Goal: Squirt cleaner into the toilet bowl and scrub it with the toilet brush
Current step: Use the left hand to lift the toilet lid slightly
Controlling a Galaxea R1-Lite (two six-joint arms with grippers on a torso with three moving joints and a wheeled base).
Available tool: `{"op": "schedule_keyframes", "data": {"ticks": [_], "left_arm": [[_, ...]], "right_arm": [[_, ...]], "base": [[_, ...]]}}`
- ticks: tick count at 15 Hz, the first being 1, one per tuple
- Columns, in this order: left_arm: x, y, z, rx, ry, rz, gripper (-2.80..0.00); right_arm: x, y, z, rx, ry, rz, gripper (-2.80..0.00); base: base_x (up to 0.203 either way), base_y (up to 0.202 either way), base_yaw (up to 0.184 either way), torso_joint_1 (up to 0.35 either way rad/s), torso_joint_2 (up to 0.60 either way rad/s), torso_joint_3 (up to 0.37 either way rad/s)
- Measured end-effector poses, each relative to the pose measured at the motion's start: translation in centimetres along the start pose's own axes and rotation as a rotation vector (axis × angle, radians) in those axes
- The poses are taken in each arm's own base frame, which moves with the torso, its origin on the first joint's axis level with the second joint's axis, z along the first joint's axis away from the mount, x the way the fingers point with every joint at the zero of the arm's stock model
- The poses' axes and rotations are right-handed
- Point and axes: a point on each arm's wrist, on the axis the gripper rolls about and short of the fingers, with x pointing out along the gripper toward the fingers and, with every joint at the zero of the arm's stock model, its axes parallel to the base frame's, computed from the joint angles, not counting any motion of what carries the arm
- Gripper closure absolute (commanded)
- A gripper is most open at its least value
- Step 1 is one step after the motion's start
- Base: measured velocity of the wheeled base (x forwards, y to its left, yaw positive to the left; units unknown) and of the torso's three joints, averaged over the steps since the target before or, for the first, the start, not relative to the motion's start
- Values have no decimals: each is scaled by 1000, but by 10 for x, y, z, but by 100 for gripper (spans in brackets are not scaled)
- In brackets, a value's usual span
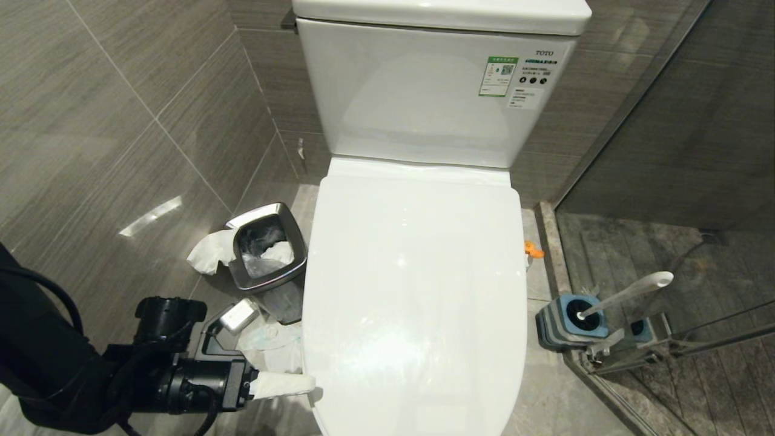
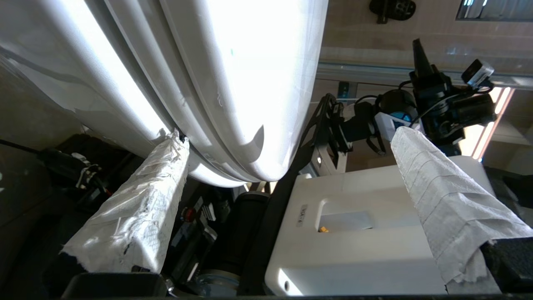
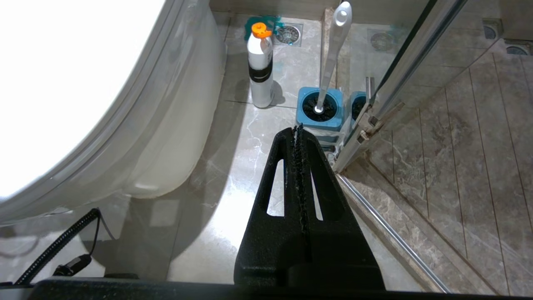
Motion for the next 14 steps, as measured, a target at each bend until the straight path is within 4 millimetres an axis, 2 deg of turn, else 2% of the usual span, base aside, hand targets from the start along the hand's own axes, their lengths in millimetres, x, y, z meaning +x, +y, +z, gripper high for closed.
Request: {"op": "schedule_keyframes", "data": {"ticks": [6,14], "left_arm": [[3,0,2,93,-19,109,-280],[8,-6,-2,140,2,111,-280]], "right_arm": [[0,0,0,0,0,1,0],[0,0,0,0,0,0,0]], "base": [[0,0,0,0,0,0],[0,0,0,0,0,0]]}}
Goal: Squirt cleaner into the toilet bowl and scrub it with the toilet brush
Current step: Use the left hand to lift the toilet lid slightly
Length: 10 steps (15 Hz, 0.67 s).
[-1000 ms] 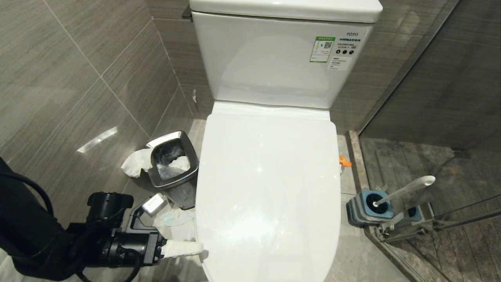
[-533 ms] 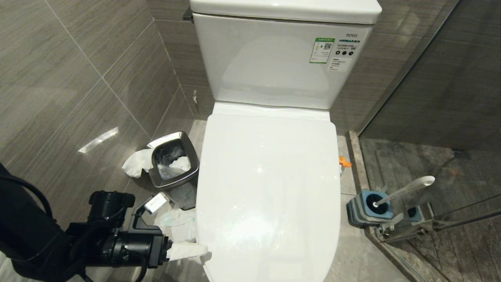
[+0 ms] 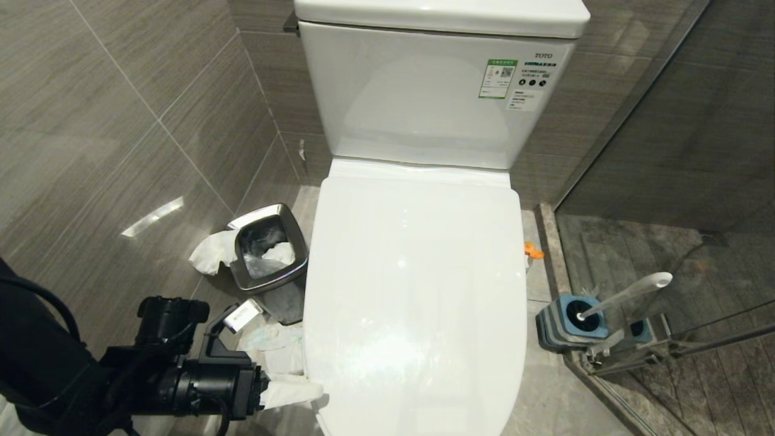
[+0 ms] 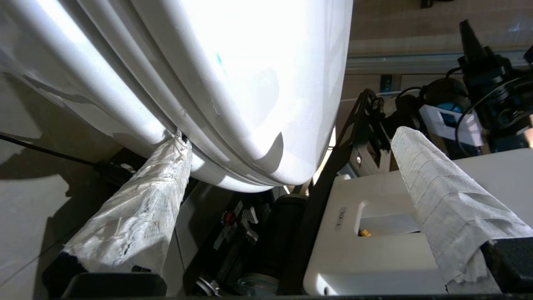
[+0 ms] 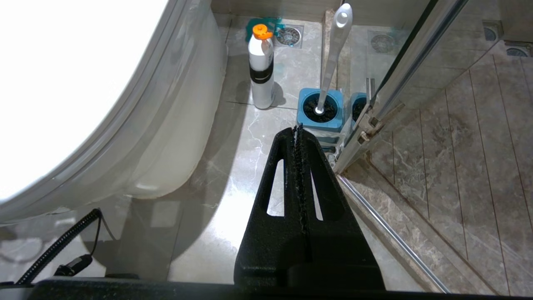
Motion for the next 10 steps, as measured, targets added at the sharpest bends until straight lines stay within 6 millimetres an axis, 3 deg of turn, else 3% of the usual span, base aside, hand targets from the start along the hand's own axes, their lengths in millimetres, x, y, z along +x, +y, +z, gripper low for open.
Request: {"op": "schedule_keyframes", "data": {"ticks": [10], "left_arm": [[6,-9,-3,7,30,-59,-280]], "right_arm": [[0,0,0,1,0,0,0]], "base": [[0,0,0,0,0,0]]}}
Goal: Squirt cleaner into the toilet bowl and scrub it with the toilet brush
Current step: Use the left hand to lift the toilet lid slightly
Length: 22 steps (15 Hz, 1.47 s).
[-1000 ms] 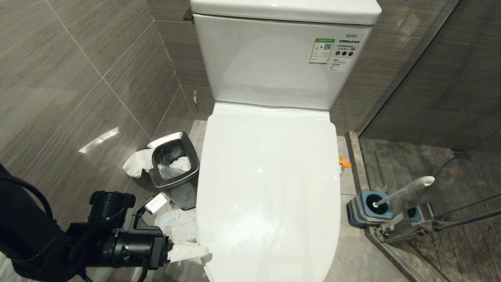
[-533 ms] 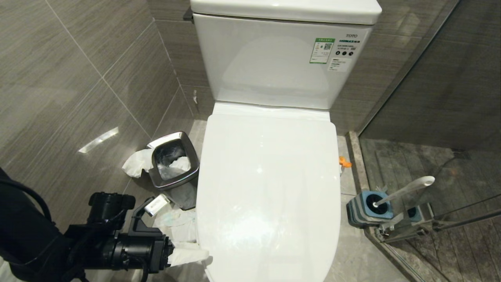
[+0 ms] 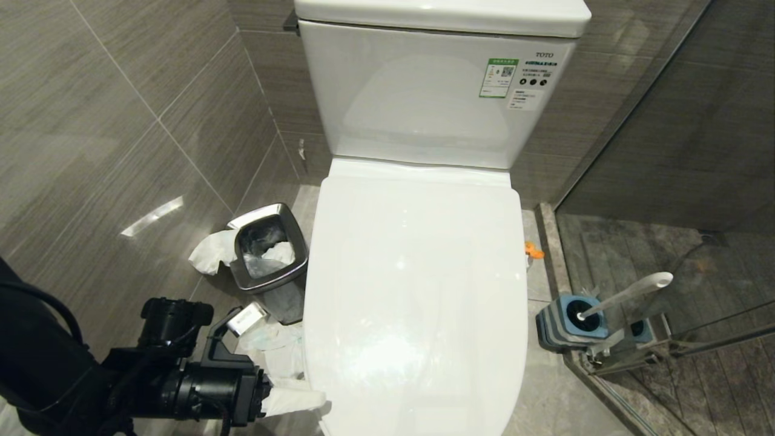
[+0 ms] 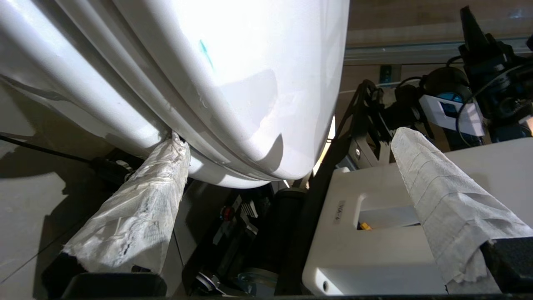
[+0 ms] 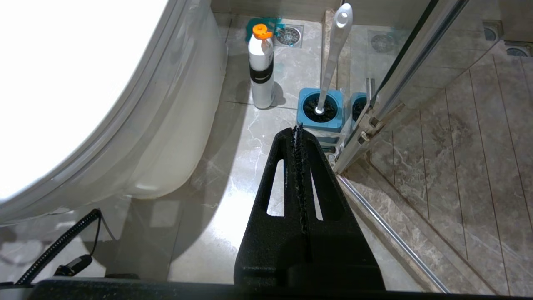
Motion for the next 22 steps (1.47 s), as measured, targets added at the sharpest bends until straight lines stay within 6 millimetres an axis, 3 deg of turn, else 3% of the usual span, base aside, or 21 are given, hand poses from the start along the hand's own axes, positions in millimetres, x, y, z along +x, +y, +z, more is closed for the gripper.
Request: {"op": "schedule_keyframes", "data": {"ticks": [11,22], "left_arm": [[13,-7,-1,-27,51,-132,-280],[16,-7,8,-57,41,-94,-280]], "right_arm": [[0,0,0,0,0,0,0],[0,0,0,-1,0,0,0]], "base": [[0,0,0,0,0,0],[0,0,0,0,0,0]]}}
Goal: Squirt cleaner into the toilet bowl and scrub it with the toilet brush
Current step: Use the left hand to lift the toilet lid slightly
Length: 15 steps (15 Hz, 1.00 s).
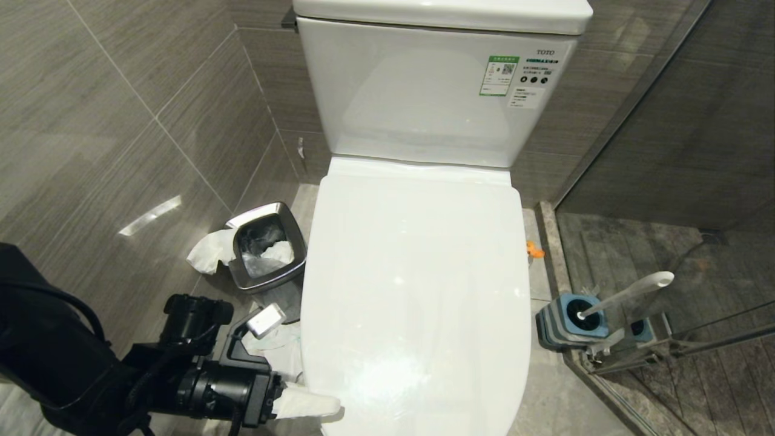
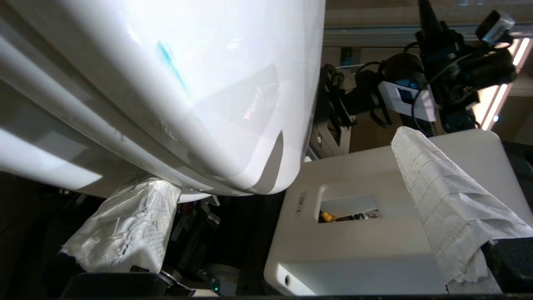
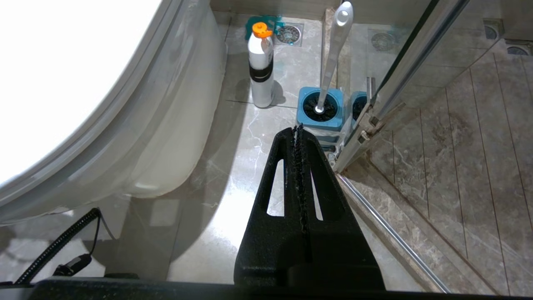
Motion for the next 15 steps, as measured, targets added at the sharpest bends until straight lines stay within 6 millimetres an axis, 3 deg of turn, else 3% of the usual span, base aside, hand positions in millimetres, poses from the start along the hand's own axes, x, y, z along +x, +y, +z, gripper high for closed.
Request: {"op": "schedule_keyframes", "data": {"ticks": [11,15], "left_arm": [[-4,-13,30,-123,-115,-32,-280],[-6,-19,31,-174,-141,-59,-280]], "right_arm": [[0,0,0,0,0,0,0],[0,0,0,0,0,0,0]], "base": [[0,0,0,0,0,0],[0,0,0,0,0,0]]}}
